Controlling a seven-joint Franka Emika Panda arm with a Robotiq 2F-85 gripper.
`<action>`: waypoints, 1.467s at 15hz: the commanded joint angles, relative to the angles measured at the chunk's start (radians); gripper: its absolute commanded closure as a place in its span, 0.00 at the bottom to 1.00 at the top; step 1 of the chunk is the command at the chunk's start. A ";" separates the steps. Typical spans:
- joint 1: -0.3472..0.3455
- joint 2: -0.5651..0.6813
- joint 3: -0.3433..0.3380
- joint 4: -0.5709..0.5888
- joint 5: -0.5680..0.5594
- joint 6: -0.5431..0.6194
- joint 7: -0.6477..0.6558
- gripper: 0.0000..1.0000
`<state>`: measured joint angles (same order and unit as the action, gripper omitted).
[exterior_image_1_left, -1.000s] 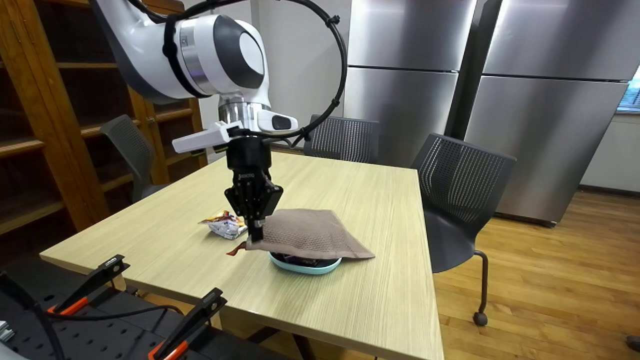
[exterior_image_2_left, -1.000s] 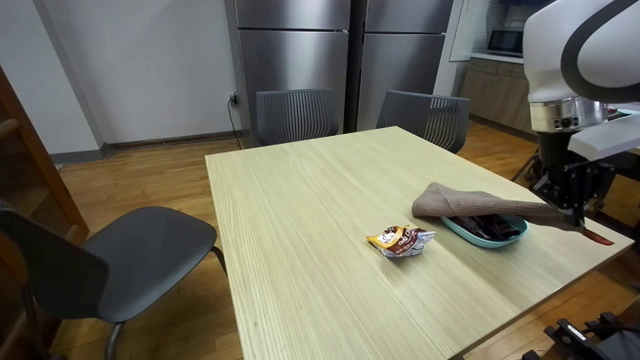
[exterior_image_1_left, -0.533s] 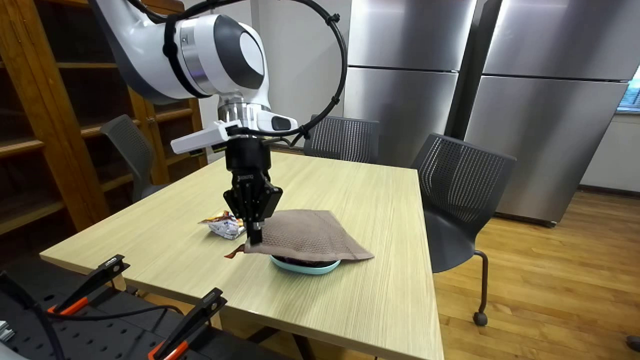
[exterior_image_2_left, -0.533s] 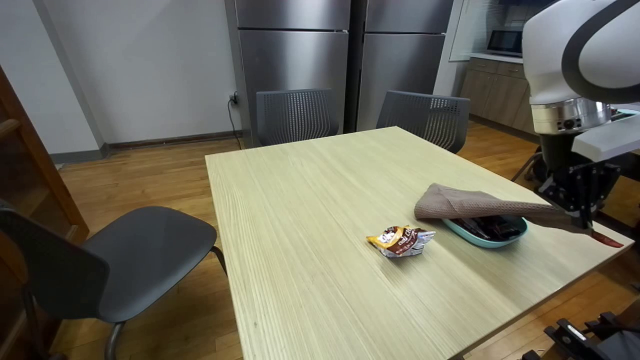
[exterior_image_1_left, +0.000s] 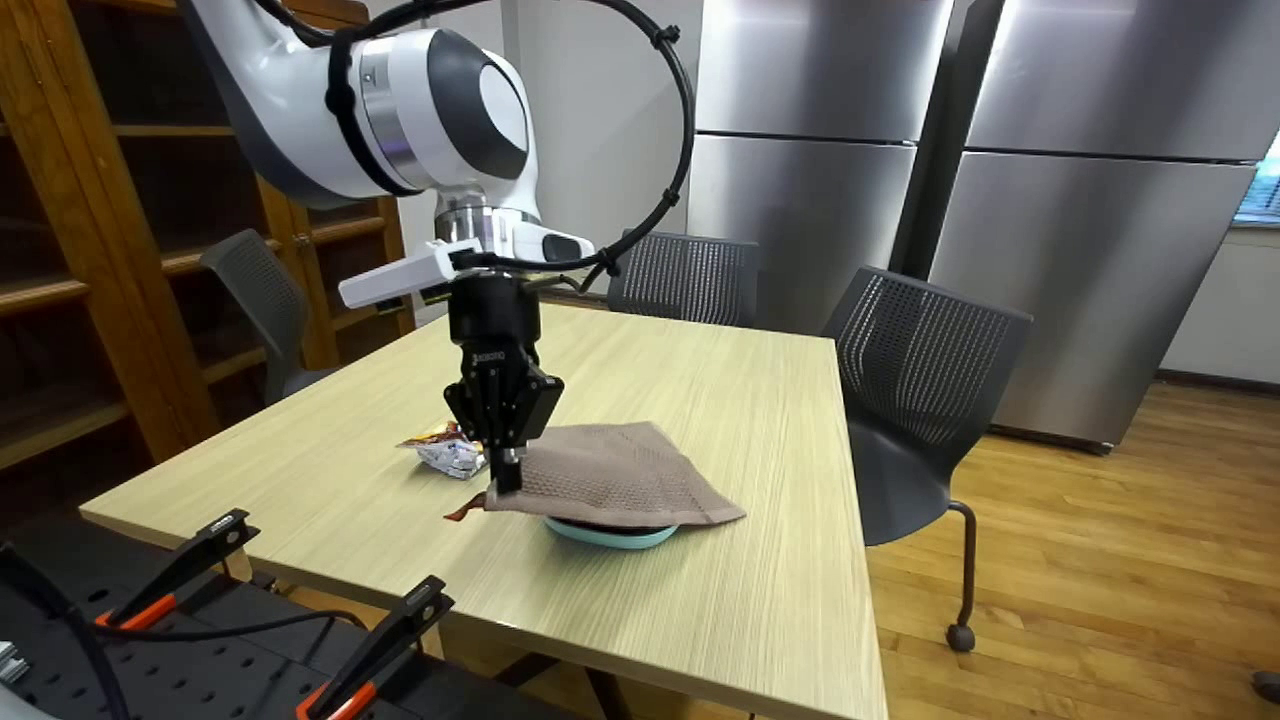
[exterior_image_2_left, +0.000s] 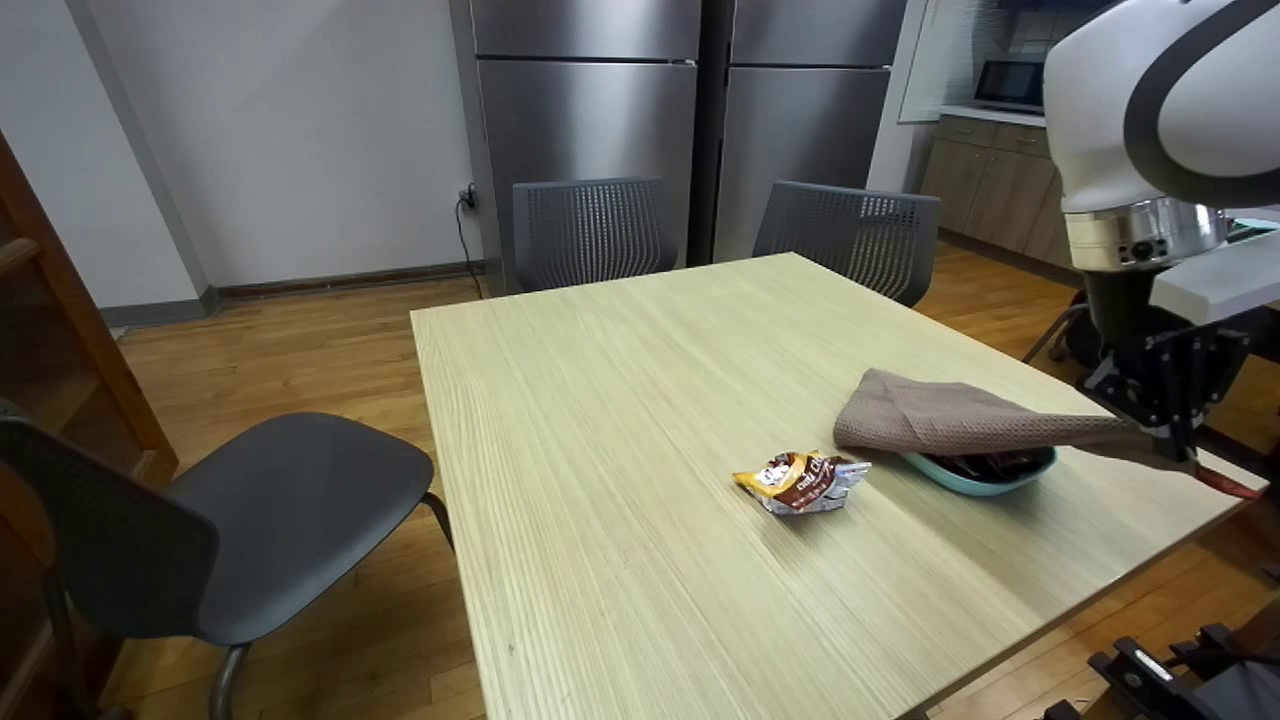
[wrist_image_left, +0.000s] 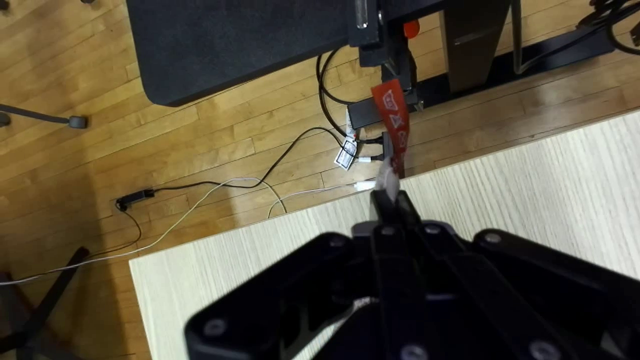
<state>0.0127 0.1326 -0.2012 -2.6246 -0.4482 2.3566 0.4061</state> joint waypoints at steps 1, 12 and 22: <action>-0.015 -0.022 0.023 0.001 -0.021 -0.057 0.002 0.99; 0.016 0.148 0.042 0.124 -0.005 -0.110 0.078 0.99; 0.068 0.309 0.015 0.241 0.006 -0.037 0.208 0.99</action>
<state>0.0546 0.4065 -0.1697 -2.4220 -0.4415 2.2948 0.5522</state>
